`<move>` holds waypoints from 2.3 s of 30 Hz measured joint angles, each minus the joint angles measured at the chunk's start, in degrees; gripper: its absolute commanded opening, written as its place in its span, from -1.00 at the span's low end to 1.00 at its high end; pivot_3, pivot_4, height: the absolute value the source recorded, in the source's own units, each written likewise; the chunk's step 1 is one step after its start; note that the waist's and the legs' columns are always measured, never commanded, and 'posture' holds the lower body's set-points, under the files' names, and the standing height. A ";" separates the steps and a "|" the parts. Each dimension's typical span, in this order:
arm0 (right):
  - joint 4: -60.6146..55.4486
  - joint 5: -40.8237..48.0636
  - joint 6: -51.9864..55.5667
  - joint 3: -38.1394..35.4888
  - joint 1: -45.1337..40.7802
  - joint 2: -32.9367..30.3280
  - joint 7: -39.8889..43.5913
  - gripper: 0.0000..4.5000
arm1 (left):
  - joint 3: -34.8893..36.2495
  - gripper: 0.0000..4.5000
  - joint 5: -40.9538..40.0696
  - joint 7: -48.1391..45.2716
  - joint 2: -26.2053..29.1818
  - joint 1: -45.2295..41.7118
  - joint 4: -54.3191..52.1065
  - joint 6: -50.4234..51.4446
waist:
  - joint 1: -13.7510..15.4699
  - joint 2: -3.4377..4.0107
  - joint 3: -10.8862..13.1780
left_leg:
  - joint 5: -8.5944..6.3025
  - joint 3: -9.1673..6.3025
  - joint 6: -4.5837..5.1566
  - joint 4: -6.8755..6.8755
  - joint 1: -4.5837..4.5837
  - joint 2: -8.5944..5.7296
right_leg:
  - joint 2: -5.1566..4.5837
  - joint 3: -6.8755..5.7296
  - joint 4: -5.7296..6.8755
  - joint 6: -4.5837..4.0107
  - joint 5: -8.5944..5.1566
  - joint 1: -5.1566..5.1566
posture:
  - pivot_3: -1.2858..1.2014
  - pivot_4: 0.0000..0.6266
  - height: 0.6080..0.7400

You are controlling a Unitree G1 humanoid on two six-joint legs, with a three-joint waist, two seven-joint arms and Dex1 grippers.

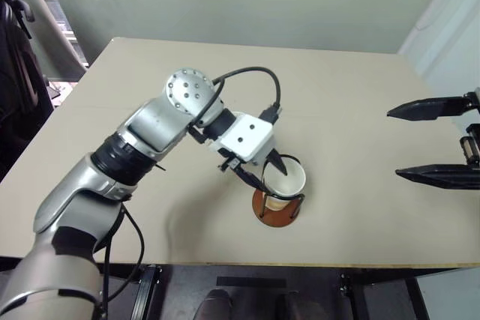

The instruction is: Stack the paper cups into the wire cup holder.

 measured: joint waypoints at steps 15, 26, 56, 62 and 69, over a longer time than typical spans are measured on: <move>1.31 -1.47 -2.31 1.81 -0.75 -0.04 0.03 1.00 | 11.57 0.97 11.34 0.03 1.78 -0.56 28.20 -5.18 | 0.33 0.14 -0.07 | -0.12 -0.06 0.23 0.15 -0.09 0.05 | -0.09 0.99 -0.02 0.51 0.08 -0.26 | 0.03 -0.52 1.00; 1.34 -1.74 -2.22 2.45 -1.21 -0.07 -0.32 1.00 | 11.56 0.97 21.92 2.07 -6.44 -3.16 44.84 -13.04 | 0.45 0.14 -0.07 | -0.18 0.40 0.33 0.16 -0.09 -0.05 | -0.11 1.13 -0.03 0.66 0.04 -0.36 | 0.03 -0.52 1.00; 1.67 -3.21 -2.64 -0.55 0.31 -0.89 0.00 1.00 | 12.07 -0.99 -1.04 0.01 0.10 -11.59 25.42 -6.90 | 0.53 0.17 -0.11 | -0.26 0.76 0.46 0.48 -0.73 -0.04 | -0.11 1.09 0.03 0.97 0.12 -0.84 | 0.03 -0.52 1.00; 2.70 -4.53 -3.73 -0.47 0.41 -1.35 1.17 1.00 | 5.66 -0.99 -20.15 -0.11 6.46 -10.29 4.84 1.55 | 0.47 0.19 -0.12 | -0.31 0.68 0.57 0.58 -0.40 -0.09 | -0.27 1.22 0.02 1.03 0.13 -0.70 | 0.03 -0.52 1.00; 1.78 -4.82 -3.54 -1.48 1.62 -1.49 1.36 1.00 | -3.28 -0.99 -16.85 -0.12 6.55 -9.28 5.16 -1.45 | 0.38 0.21 -0.11 | -0.47 0.63 0.86 0.91 0.13 -0.09 | -0.29 1.23 0.07 1.03 0.14 -0.07 | 0.03 -0.52 1.00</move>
